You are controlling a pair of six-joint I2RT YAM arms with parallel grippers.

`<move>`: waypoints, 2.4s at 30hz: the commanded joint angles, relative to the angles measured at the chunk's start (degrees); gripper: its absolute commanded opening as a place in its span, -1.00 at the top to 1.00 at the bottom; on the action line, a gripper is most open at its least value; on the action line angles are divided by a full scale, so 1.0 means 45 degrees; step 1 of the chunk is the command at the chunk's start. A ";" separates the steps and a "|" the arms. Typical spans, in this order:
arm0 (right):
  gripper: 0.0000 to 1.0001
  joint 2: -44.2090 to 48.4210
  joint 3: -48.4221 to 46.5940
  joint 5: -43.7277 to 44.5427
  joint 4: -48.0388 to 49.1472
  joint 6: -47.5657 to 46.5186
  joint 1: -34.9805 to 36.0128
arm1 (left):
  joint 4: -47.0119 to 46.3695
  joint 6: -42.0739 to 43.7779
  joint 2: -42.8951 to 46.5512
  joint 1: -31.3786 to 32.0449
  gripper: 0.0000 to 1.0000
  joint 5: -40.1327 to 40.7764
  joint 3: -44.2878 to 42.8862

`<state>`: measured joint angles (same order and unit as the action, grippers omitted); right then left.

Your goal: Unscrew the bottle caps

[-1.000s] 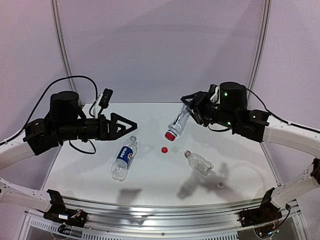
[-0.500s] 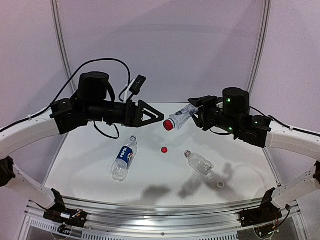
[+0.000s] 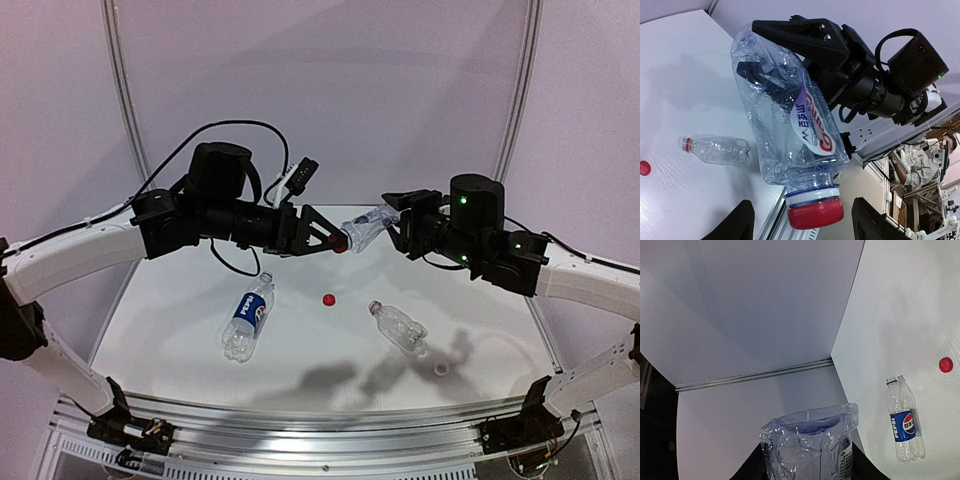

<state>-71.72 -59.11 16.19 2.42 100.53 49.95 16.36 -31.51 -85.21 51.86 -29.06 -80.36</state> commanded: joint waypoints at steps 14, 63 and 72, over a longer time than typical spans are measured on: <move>0.09 0.0380 0.0103 0.0336 -0.0098 0.0257 0.0228 | -0.0023 -0.0303 -0.1063 0.0195 0.60 -0.0327 -0.0956; -0.96 -0.2369 -0.0977 -0.9361 -0.1294 -2.7554 0.2786 | 1.3253 0.1791 -0.0576 -0.0666 0.98 -0.3669 -0.3949; -0.58 -0.2698 -0.0173 -0.9435 0.0888 -2.6316 0.3175 | 1.2190 0.2087 -0.0032 -0.0890 0.98 -0.4666 -0.2920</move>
<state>-83.33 -61.84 -25.54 -0.27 -20.73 63.02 74.15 -23.40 -87.00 48.51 -46.37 -95.74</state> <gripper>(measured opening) 0.835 0.315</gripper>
